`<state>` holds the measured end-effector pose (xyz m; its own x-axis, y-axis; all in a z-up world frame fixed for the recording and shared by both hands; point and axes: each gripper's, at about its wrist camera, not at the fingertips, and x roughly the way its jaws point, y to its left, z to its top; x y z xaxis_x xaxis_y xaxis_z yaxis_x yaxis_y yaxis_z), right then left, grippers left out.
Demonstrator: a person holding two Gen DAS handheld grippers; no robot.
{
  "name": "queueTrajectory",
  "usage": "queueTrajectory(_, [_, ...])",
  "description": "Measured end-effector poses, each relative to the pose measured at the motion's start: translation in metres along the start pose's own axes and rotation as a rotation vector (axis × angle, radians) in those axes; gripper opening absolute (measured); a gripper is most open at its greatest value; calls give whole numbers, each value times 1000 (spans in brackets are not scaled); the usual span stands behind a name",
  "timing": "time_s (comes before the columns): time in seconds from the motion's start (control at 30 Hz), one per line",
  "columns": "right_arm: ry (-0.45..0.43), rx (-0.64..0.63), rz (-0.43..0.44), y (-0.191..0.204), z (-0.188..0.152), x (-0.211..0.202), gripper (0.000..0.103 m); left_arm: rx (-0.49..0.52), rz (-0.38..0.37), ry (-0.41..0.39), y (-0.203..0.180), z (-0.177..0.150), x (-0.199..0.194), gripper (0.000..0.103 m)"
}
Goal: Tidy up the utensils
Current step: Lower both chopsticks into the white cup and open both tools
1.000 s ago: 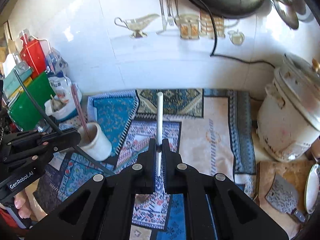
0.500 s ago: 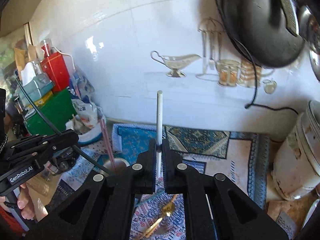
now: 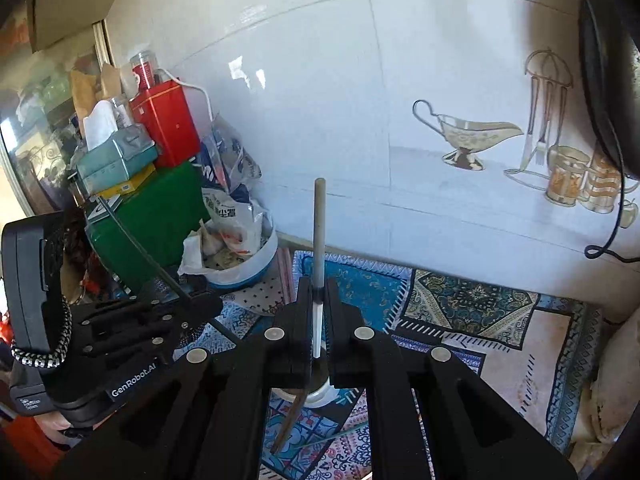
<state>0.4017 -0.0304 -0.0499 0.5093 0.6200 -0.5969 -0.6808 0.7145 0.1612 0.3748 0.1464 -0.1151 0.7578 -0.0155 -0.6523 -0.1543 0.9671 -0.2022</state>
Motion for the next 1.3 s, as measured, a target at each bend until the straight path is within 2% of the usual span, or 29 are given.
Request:
queueTrajectory(0.23, [101,-29,-6,-1,-17,39,5,-41,29,72,13,-18,37,3])
queueTrajectory(0.4, [168,-33,-16,-8,-29,59,5,-31,31,117,11,-28,56,3])
queueTrajectory(0.77, [263,-17,-4,-14,-39,70,6,19,22,182,-1,-38,67,3])
queueTrajectory(0.93, [246,-17,-12,-13,-37,58,16,36,16,170,-6,-36,55,4])
queueTrajectory(1.03, [229,-17,-17,-13,-35,48,18,37,7,160,-8,-34,44,5])
queueTrajectory(1.3, [154,-10,-45,-15,-34,11,25,59,4,104,-13,-31,5,18])
